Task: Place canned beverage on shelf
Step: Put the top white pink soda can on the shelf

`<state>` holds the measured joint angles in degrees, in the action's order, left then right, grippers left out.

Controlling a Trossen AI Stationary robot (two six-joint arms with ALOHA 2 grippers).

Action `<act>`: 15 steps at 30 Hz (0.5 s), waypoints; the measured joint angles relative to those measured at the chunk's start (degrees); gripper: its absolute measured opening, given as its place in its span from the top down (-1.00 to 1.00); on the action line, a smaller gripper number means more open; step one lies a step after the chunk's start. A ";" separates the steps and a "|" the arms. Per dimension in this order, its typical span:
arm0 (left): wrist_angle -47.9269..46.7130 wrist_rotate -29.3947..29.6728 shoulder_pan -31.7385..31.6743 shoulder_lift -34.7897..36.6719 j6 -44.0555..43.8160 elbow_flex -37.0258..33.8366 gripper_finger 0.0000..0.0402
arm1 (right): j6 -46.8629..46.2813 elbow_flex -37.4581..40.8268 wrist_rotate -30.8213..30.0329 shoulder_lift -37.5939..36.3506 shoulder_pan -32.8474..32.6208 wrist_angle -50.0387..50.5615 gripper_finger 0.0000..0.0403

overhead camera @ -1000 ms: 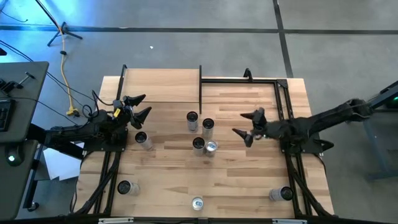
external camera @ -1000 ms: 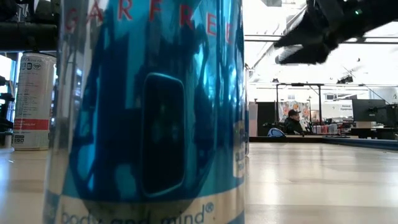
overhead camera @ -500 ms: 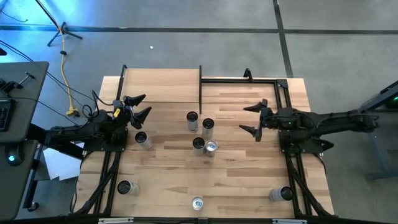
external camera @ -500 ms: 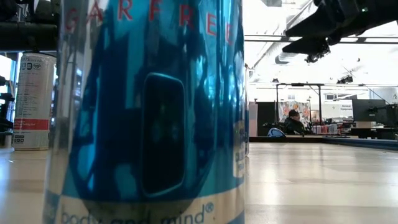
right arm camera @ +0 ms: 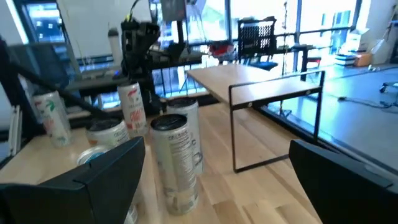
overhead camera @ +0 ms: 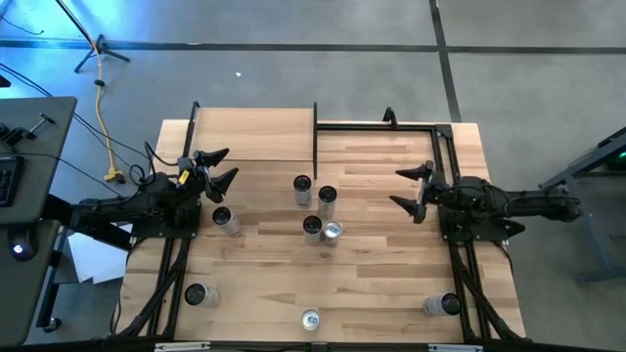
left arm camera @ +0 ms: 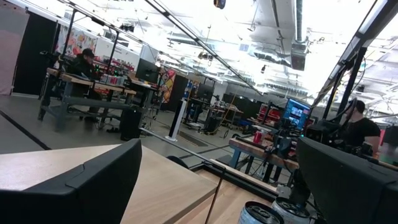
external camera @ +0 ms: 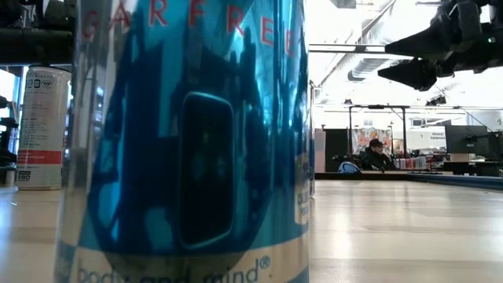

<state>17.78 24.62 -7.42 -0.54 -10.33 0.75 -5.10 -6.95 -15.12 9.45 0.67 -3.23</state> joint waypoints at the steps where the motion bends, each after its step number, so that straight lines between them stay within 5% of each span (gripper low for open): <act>1: -0.02 0.00 0.01 0.01 0.00 -0.01 -0.99 | -0.01 0.62 0.66 -1.04 0.72 -0.01 -0.92; 15: 0.00 0.00 0.02 0.00 0.00 -0.02 -0.99 | -0.01 3.44 13.25 -4.78 12.54 0.84 -0.92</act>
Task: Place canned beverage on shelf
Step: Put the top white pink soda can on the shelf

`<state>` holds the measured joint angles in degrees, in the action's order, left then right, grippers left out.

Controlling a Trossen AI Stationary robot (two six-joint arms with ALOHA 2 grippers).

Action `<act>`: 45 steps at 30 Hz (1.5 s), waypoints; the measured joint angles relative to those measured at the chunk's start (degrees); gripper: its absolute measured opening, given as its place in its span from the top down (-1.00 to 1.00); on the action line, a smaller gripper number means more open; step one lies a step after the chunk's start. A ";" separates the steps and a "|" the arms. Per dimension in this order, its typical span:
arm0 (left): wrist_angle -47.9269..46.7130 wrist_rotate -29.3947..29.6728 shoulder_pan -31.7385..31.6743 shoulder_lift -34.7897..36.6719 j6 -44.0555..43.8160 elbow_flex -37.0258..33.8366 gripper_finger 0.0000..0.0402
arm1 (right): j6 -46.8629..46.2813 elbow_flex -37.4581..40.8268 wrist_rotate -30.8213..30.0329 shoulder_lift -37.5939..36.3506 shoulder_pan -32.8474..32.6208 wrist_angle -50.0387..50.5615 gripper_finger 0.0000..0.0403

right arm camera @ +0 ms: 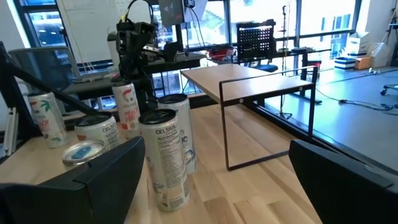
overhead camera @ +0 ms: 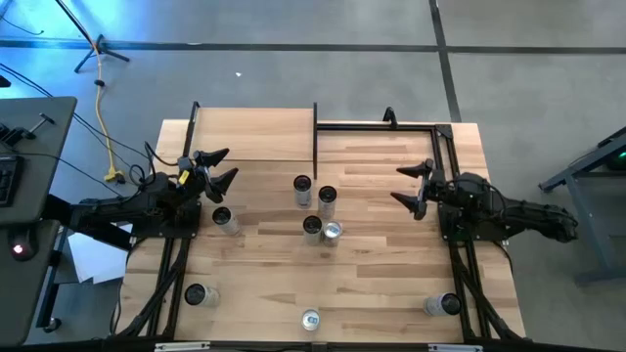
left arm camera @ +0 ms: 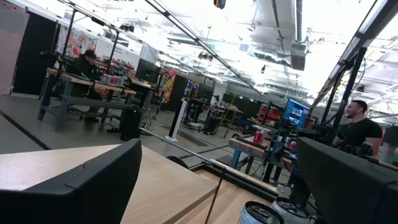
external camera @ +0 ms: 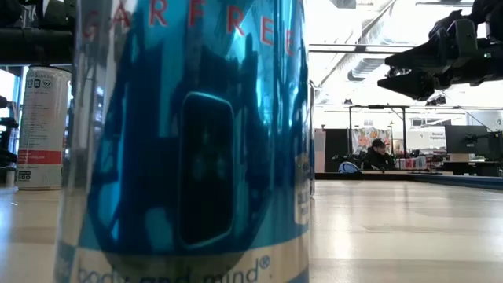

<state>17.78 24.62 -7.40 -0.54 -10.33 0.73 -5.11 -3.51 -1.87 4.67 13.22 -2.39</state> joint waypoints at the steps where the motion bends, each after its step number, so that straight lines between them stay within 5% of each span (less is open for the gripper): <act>1: 0.00 0.00 -0.01 0.00 0.00 0.00 -0.99 | 0.00 0.00 1.29 0.00 1.02 0.00 -0.92; 6: -0.01 0.00 0.00 0.00 0.00 0.02 -0.99 | 0.01 0.00 5.40 0.00 4.96 0.03 -0.92; 45: 3.98 0.90 -0.08 -0.07 -3.99 0.00 -0.99 | 0.01 0.00 5.06 0.04 5.90 0.48 -0.92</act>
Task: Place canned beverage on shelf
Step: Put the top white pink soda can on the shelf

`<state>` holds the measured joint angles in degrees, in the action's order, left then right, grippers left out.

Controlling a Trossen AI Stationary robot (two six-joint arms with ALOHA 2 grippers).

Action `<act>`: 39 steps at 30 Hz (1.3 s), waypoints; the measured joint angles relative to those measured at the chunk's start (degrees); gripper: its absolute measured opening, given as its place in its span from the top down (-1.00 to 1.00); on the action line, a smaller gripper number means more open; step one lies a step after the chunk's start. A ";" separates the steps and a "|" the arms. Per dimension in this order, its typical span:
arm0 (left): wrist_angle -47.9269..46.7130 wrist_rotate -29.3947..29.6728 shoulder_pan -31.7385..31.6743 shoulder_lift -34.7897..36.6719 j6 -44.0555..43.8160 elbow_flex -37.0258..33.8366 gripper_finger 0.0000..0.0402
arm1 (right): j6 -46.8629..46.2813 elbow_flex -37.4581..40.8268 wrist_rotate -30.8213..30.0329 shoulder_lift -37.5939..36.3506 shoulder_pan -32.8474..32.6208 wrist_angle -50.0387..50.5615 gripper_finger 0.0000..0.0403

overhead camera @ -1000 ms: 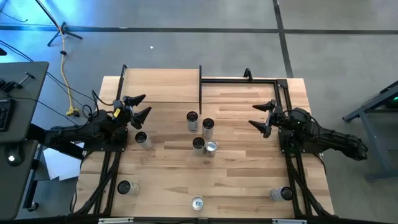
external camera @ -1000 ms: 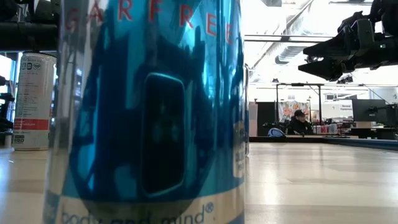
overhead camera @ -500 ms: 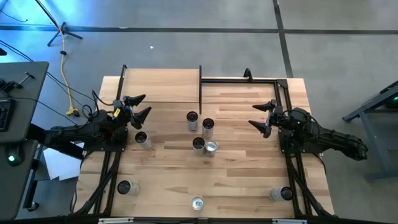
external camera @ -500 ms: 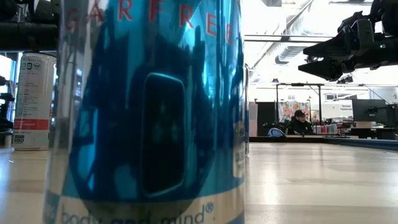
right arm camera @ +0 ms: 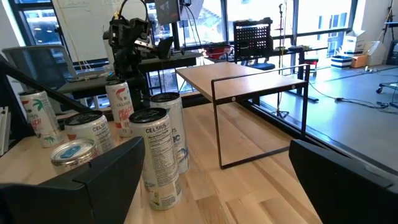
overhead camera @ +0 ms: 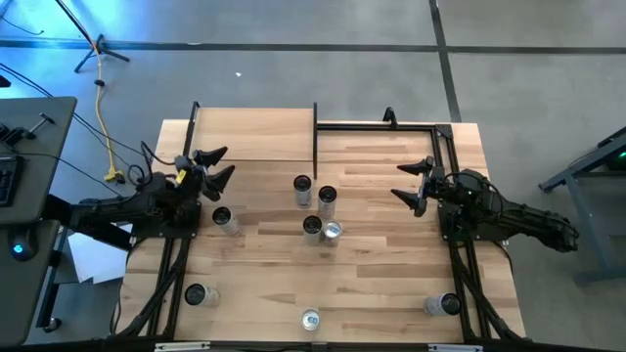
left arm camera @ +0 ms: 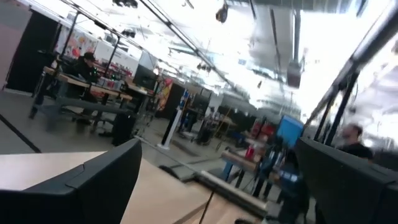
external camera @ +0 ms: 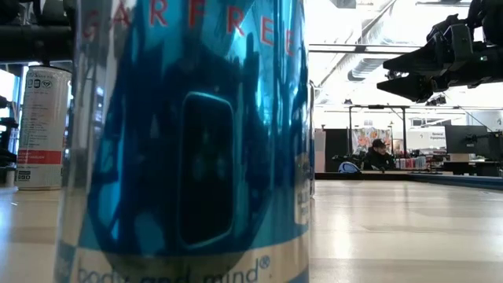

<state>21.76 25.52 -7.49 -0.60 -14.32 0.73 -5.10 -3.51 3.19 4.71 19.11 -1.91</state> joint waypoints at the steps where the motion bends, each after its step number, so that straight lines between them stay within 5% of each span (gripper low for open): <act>1: 1.35 0.67 0.00 0.00 -1.05 0.00 -0.99 | 0.00 0.00 -0.01 0.06 0.00 0.00 -0.92; 5: 4.24 2.02 0.00 0.02 -3.53 0.00 -0.99 | 0.00 0.00 -0.01 0.07 0.00 0.00 -0.92; 12: 3.78 -6.02 1.60 -2.78 -8.34 0.92 -0.99 | 0.00 0.00 -0.01 0.07 0.00 0.00 -0.92; 22: 2.80 -8.03 8.45 -18.38 -5.68 9.51 -0.99 | 0.01 0.00 -0.01 0.07 -0.02 0.02 -0.92; 26: -1.50 -1.30 11.01 -25.18 -3.63 13.26 -0.99 | 0.00 0.00 -0.01 0.07 -0.02 0.02 -0.92; 33: -12.52 23.14 14.44 -33.92 -3.29 20.33 -0.99 | 0.00 0.00 -0.01 0.07 -0.02 0.02 -0.92; 39: -21.69 27.30 18.71 -38.79 -4.19 29.34 -0.99 | 0.02 0.00 -0.01 0.07 -0.02 0.02 -0.92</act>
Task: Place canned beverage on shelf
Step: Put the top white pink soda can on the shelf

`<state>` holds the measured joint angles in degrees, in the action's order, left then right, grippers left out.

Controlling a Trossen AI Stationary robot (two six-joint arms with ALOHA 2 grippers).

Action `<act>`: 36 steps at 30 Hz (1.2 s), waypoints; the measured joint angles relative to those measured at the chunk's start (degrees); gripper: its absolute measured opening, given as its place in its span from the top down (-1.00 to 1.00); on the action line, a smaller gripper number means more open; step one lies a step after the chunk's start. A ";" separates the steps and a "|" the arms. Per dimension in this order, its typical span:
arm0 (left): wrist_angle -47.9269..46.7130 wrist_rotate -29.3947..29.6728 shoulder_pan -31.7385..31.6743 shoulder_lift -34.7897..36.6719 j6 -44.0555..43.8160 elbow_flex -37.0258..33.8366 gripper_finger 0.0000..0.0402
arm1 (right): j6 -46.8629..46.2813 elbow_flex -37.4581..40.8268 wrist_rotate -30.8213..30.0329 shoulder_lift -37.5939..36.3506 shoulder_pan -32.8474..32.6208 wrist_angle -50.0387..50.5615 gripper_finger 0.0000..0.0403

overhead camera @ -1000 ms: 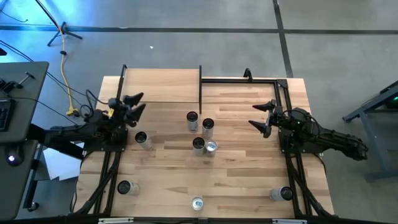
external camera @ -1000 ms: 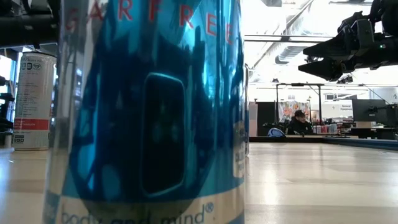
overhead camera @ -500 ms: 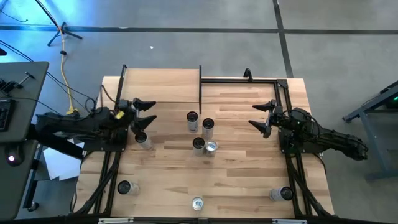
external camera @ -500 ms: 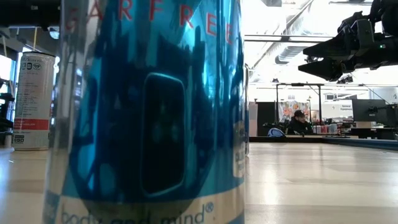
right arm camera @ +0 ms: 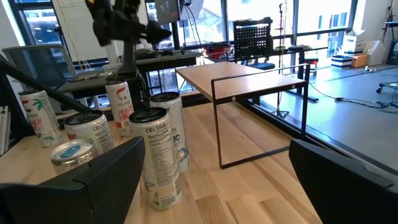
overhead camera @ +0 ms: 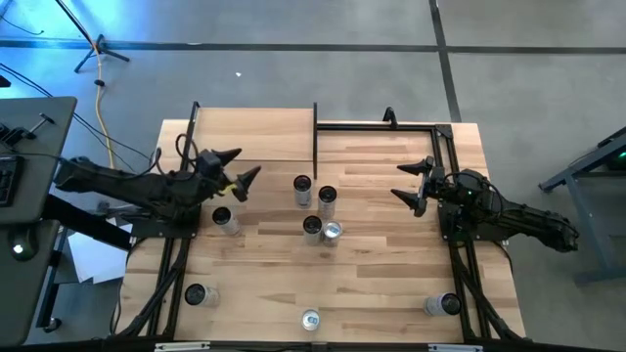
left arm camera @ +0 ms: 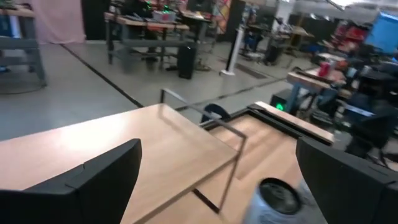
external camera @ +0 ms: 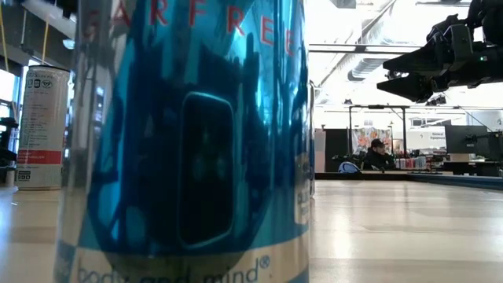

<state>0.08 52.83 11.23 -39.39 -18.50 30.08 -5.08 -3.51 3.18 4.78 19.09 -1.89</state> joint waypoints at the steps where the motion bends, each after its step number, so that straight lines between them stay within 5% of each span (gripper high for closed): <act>1: -1.90 0.04 0.82 -0.75 -0.49 1.71 -0.99 | -0.02 0.00 0.00 0.00 0.01 0.00 -0.92; 11: -28.57 -2.22 7.02 -9.43 -11.10 18.30 -0.99 | -0.01 0.00 0.00 0.01 0.01 0.00 -0.92; 25: -69.57 -28.41 7.57 -24.56 -34.05 38.06 -0.99 | -0.01 0.00 0.00 0.02 0.01 0.00 -0.92; 36: -89.52 -35.67 7.56 -30.99 -45.09 44.16 -0.99 | 0.00 0.00 0.00 0.02 0.00 0.02 -0.92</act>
<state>-89.45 17.16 18.79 -70.38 -63.59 74.24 -5.08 -3.51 3.18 4.80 19.09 -1.87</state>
